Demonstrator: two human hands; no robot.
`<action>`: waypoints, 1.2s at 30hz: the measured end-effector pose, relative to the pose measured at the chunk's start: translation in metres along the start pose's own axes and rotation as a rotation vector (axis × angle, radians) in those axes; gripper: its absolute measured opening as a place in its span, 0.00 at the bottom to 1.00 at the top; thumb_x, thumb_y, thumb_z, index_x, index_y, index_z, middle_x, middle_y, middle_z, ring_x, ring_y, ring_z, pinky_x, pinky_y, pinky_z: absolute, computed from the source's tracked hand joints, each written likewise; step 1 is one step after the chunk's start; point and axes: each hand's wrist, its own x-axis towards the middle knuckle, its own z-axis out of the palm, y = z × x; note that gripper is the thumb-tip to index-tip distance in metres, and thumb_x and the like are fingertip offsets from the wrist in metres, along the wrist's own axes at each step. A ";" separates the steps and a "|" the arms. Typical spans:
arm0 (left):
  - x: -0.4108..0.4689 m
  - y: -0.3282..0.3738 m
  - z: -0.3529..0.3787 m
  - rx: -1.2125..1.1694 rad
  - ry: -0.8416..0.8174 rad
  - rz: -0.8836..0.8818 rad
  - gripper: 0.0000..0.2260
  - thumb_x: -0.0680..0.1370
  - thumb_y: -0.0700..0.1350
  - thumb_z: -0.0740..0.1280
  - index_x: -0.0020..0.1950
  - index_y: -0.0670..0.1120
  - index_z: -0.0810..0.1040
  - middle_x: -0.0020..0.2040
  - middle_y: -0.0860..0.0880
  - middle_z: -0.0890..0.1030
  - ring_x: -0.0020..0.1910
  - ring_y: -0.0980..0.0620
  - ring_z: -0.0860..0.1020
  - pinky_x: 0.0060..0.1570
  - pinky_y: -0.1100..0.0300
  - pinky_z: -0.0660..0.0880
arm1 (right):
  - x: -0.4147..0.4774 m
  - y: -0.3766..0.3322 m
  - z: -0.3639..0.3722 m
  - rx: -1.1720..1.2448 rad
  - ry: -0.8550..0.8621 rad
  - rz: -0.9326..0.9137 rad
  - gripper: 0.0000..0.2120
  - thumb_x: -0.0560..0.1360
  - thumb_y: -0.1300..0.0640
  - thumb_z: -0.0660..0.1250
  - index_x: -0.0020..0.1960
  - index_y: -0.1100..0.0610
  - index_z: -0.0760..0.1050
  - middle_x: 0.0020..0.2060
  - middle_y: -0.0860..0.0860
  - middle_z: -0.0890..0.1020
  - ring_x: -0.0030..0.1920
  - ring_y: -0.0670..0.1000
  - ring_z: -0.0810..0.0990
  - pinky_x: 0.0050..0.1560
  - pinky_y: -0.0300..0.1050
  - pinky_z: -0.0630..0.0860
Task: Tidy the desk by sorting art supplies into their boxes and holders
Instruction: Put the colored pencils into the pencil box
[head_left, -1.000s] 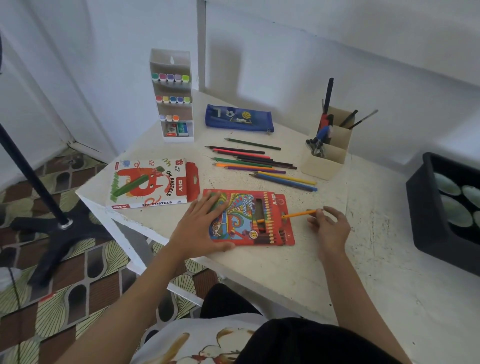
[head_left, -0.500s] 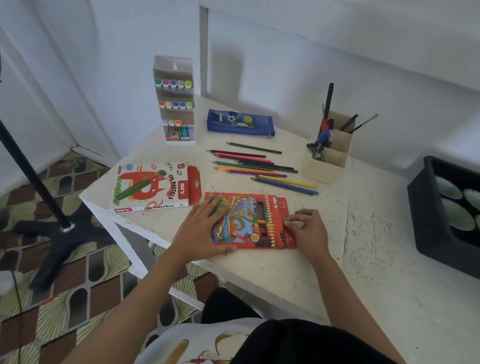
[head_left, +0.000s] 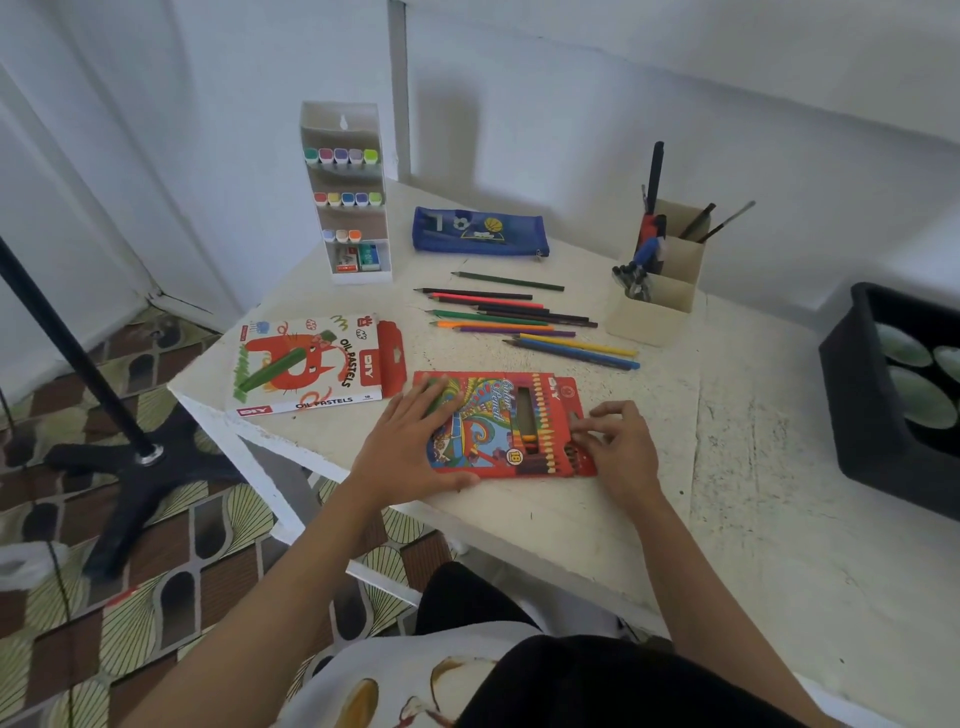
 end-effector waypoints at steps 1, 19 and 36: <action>0.000 0.000 0.000 -0.002 -0.002 0.000 0.50 0.60 0.82 0.48 0.77 0.56 0.53 0.78 0.54 0.48 0.75 0.58 0.39 0.71 0.57 0.37 | 0.000 0.000 0.000 0.005 -0.008 -0.001 0.05 0.71 0.57 0.73 0.45 0.49 0.81 0.50 0.45 0.71 0.57 0.48 0.72 0.52 0.48 0.76; 0.002 0.000 0.006 0.099 0.067 -0.019 0.44 0.67 0.79 0.47 0.77 0.56 0.52 0.78 0.54 0.44 0.75 0.56 0.36 0.74 0.49 0.37 | 0.017 -0.004 -0.023 0.274 0.036 0.160 0.09 0.77 0.52 0.64 0.54 0.56 0.76 0.47 0.49 0.77 0.47 0.48 0.74 0.44 0.39 0.69; 0.005 0.026 0.010 0.021 0.170 -0.328 0.40 0.68 0.72 0.49 0.75 0.55 0.59 0.78 0.54 0.51 0.76 0.55 0.44 0.74 0.48 0.46 | 0.108 -0.037 -0.015 -0.532 -0.246 -0.392 0.08 0.78 0.57 0.61 0.57 0.51 0.72 0.54 0.53 0.70 0.44 0.55 0.77 0.37 0.46 0.71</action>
